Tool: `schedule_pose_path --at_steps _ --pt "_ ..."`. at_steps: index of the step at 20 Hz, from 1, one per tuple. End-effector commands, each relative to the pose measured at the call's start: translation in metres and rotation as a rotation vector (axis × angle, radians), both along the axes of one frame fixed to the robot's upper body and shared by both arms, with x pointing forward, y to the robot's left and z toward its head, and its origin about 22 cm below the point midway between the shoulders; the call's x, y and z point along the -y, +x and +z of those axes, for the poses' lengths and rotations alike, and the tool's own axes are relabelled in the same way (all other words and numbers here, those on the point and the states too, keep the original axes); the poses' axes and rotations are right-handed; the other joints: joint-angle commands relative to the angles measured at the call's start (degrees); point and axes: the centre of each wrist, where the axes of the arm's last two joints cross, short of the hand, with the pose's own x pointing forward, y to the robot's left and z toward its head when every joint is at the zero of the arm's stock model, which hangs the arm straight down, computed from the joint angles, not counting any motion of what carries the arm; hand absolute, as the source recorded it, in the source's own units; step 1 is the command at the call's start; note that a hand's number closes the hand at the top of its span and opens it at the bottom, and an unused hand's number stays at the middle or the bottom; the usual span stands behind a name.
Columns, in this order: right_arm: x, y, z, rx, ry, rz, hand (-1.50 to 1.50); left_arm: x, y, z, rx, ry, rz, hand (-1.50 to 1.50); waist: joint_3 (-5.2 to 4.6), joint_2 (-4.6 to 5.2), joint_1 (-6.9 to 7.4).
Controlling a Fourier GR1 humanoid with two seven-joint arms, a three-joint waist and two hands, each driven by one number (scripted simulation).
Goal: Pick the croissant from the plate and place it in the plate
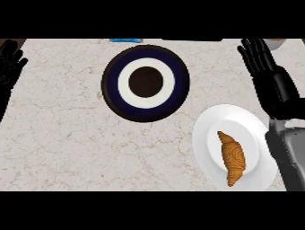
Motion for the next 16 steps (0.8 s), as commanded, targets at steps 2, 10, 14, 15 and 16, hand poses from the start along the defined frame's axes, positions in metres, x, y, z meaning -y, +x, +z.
schedule_pose_path --at_steps 2,10,14,15,16 --pt "-0.064 -0.007 -0.021 -0.03 -0.142 0.171 1.5 0.012 -0.007 0.0 0.034 0.013 -0.008 0.0 0.09 -0.3 -1.02" --pt "-0.077 -0.035 -0.093 -0.087 -0.969 0.052 1.5 0.028 -0.001 -0.014 0.002 -0.016 -0.095 0.0 -0.4 -0.59 -2.01" --pt "-0.118 -0.104 -0.157 -0.113 -0.628 -0.106 -1.5 0.033 -0.007 -0.026 0.006 -0.059 -0.09 0.0 0.2 -0.28 -2.89" --pt "-0.113 -0.104 -0.162 -0.097 -0.575 -0.126 -1.5 0.033 -0.002 -0.021 0.008 -0.03 -0.091 0.0 0.22 -0.13 -2.81" --pt "-0.12 -0.115 -0.162 -0.057 -0.527 -0.129 -1.5 0.032 0.005 -0.028 0.01 -0.029 -0.078 0.0 0.19 -0.07 -3.39"
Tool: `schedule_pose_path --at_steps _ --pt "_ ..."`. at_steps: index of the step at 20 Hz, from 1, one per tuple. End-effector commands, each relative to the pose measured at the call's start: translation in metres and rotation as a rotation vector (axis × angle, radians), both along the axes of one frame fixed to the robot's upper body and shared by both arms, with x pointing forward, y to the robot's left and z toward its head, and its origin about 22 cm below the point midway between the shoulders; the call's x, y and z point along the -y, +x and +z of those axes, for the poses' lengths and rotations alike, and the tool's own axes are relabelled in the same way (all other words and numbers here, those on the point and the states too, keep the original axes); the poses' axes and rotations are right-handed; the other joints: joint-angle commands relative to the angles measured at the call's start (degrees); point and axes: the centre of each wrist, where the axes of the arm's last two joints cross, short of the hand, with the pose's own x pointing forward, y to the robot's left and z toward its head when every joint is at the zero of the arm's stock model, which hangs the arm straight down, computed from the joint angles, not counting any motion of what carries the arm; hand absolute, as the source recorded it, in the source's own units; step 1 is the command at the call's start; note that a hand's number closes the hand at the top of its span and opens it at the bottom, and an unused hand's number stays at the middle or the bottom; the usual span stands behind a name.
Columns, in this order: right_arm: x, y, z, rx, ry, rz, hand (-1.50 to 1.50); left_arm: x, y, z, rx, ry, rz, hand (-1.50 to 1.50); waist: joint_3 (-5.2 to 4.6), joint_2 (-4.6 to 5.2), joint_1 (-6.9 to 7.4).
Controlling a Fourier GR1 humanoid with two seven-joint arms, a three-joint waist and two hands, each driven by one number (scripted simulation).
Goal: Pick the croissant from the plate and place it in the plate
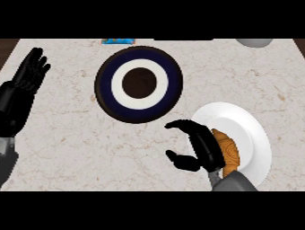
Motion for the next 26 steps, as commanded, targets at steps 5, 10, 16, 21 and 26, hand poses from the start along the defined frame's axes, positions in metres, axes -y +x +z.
schedule_pose_path --at_steps 5,10,16,21,26 --pt "-0.011 -0.029 -0.001 0.219 0.113 -0.096 -1.5 0.004 0.005 -0.006 0.002 0.001 -0.028 0.0 0.15 -0.07 -0.02" --pt "-0.011 -0.036 0.045 0.205 -0.124 -0.128 -1.5 -0.001 0.004 -0.011 -0.012 -0.002 -0.001 0.0 0.01 -0.32 -0.62" --pt "0.002 -0.023 0.063 -0.005 -0.559 -0.222 -1.5 -0.001 0.004 -0.003 -0.014 0.012 0.013 0.0 -0.23 -0.72 -1.18" --pt "-0.014 -0.025 0.087 -0.214 -0.81 -0.244 -1.5 0.001 0.001 -0.007 -0.015 0.008 -0.002 0.0 -0.19 -0.51 -0.31" --pt "-0.028 -0.037 0.109 -0.413 -0.92 -0.231 -1.5 0.004 0.004 -0.009 -0.01 0.0 0.001 0.0 0.04 -0.14 -0.25"
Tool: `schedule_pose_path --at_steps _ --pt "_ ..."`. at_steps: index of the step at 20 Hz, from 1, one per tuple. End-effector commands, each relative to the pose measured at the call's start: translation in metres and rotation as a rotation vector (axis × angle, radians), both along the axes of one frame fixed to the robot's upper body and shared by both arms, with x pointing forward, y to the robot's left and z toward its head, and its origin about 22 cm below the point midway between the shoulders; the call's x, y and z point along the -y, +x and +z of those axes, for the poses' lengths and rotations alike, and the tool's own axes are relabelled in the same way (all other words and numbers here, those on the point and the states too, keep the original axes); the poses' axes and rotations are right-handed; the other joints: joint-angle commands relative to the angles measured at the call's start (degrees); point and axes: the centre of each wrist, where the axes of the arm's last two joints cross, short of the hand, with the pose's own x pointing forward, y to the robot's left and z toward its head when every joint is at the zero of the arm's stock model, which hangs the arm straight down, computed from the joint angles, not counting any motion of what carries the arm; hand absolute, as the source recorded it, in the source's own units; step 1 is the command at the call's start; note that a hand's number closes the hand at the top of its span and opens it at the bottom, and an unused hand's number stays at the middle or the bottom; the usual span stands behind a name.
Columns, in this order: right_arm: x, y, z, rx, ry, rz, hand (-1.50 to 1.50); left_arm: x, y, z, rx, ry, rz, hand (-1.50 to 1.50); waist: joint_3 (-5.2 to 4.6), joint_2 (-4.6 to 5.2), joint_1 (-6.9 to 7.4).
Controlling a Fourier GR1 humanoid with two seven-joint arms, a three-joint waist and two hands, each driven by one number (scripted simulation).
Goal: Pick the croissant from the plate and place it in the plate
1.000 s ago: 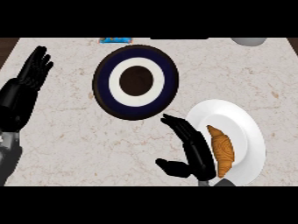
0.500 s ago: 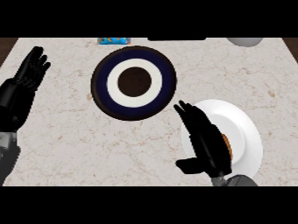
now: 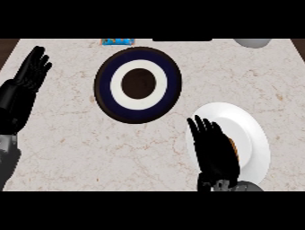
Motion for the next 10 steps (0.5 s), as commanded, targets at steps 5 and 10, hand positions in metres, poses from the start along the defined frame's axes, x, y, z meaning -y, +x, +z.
schedule_pose_path --at_steps 5,10 --pt "-0.011 0.013 0.019 -0.14 -0.16 -0.098 -1.5 -0.002 -0.011 -0.007 -0.001 0.01 -0.02 0.0 0.2 0.38 1.0" --pt "-0.015 0.012 0.005 -0.111 -0.24 -0.144 -1.5 0.011 0.002 -0.004 0.005 -0.015 -0.013 0.0 0.21 0.43 0.65"
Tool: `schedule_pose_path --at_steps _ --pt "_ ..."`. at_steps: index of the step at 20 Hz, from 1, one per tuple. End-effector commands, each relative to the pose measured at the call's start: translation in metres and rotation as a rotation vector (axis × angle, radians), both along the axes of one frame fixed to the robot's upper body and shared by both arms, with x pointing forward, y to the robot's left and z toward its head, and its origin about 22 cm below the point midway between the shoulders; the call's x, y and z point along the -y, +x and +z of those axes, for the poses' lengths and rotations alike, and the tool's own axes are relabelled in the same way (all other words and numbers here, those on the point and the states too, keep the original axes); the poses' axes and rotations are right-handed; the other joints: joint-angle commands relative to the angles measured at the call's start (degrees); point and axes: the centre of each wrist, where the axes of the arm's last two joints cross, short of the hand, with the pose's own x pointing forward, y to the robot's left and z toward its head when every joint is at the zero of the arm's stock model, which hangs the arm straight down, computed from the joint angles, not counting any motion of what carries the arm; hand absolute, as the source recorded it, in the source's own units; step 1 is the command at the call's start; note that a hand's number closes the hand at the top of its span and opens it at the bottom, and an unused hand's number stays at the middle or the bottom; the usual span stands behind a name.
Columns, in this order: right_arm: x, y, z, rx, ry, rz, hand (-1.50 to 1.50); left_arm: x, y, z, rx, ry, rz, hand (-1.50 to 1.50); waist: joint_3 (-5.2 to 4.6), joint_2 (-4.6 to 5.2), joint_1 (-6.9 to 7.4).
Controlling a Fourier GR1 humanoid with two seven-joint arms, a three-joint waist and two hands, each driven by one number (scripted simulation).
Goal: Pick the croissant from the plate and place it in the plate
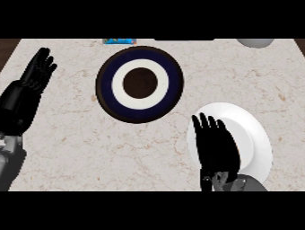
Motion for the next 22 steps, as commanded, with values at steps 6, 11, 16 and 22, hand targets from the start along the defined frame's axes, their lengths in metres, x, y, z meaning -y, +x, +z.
schedule_pose_path --at_steps 6,11,16,22 --pt "0.021 0.027 -0.016 -0.104 -0.204 -0.161 -1.5 -0.011 -0.002 -0.002 0.003 0.0 -0.002 0.0 0.03 0.1 0.43" --pt "0.034 0.015 -0.032 -0.108 -0.184 -0.165 -1.5 -0.003 0.003 -0.007 0.003 0.006 0.002 0.0 0.05 0.06 0.06" --pt "0.049 0.016 -0.048 -0.161 -0.183 -0.145 -1.5 0.001 0.005 -0.012 0.008 0.02 -0.002 0.0 0.06 0.08 0.05" --pt "0.05 0.015 -0.074 -0.191 -0.222 -0.187 -1.5 -0.013 -0.003 -0.017 0.004 0.007 -0.008 0.0 0.05 0.1 0.12"
